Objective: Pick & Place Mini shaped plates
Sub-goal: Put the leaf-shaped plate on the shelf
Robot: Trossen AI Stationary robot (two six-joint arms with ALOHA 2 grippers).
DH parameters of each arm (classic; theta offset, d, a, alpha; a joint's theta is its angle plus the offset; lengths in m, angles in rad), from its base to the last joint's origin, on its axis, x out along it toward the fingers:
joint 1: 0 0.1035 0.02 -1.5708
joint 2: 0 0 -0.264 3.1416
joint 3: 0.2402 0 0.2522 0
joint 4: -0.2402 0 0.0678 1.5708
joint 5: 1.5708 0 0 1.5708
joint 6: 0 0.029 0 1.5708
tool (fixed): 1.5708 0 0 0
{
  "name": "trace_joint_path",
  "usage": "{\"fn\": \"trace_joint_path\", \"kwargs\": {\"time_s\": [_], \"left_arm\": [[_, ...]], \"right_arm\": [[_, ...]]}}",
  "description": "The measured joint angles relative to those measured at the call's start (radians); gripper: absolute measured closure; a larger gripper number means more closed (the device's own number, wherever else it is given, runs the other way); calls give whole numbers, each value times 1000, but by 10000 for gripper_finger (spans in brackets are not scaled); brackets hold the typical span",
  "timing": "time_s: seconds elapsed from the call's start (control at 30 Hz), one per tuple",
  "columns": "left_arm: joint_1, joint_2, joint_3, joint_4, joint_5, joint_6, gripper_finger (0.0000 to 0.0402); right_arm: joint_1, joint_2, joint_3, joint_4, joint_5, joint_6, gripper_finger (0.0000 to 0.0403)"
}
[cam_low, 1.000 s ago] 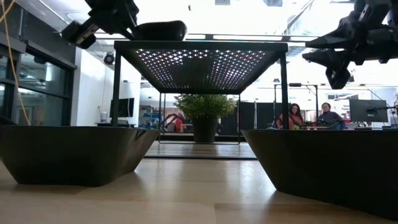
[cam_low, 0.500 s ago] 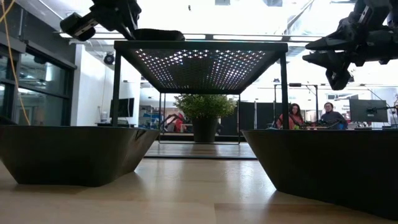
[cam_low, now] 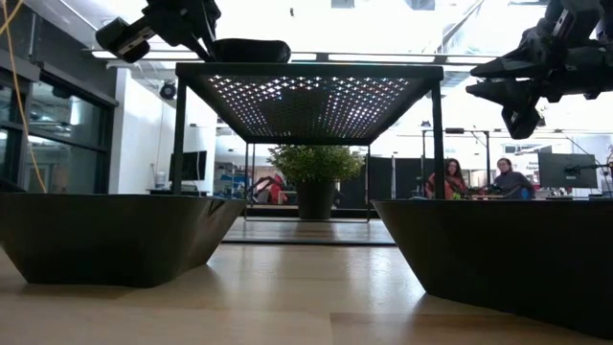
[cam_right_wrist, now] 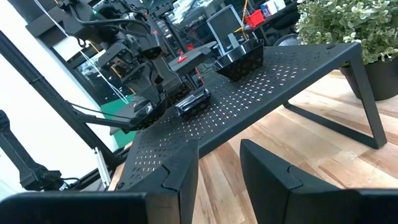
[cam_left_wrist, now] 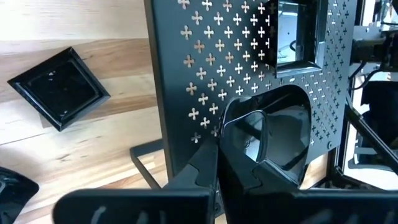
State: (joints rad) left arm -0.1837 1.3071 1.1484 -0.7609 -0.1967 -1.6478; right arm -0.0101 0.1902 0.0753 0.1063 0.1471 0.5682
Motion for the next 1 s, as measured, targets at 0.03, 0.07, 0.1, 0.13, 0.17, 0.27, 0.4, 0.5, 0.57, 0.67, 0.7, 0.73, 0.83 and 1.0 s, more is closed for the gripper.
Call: {"fn": "trace_joint_path", "kwargs": {"time_s": [0.03, 0.07, 0.1, 0.13, 0.17, 0.27, 0.4, 0.5, 0.57, 0.67, 0.7, 0.73, 0.83, 1.0], "left_arm": [[0, 0, 0, 0, 0, -2, 401], [0, 0, 0, 0, 2, -3, 401], [0, 0, 0, -2, 3, -2, 401], [0, 0, 0, -6, 3, -2, 401], [0, 0, 0, -9, 3, -3, 401], [0, 0, 0, -15, -3, -2, 401], [0, 18, 2, -17, -2, -2, 401], [0, 47, 3, -11, 11, 1, 401], [0, 63, 4, 3, 16, 2, 401], [0, 70, 4, 18, 2, 2, 401], [0, 71, 4, 18, -2, 2, 401], [0, 72, 4, 18, -4, 2, 401], [0, 72, 3, 30, -5, 2, 401], [0, 74, 1, 78, -7, 20, 401]], "right_arm": [[0, 0, 0, 0, 0, 0, 288], [0, 0, 0, 0, 0, 0, 288], [0, 0, 0, 0, 0, 0, 288], [0, 0, 0, 0, 0, 0, 288], [0, 0, 0, 0, 0, 0, 288], [0, 0, 0, 0, 0, 0, 288], [0, 0, 0, 0, 0, 0, 288], [0, 0, 0, 1, 0, 0, 288], [0, 0, 0, 1, -1, 0, 288], [0, -1, 0, -3, -7, 0, 288], [0, 0, 0, 0, -9, 0, 288], [0, 1, 0, 3, -14, 0, 288], [0, 0, 0, 0, -24, 0, 288], [0, 0, 0, -2, -27, 5, 288]]}}
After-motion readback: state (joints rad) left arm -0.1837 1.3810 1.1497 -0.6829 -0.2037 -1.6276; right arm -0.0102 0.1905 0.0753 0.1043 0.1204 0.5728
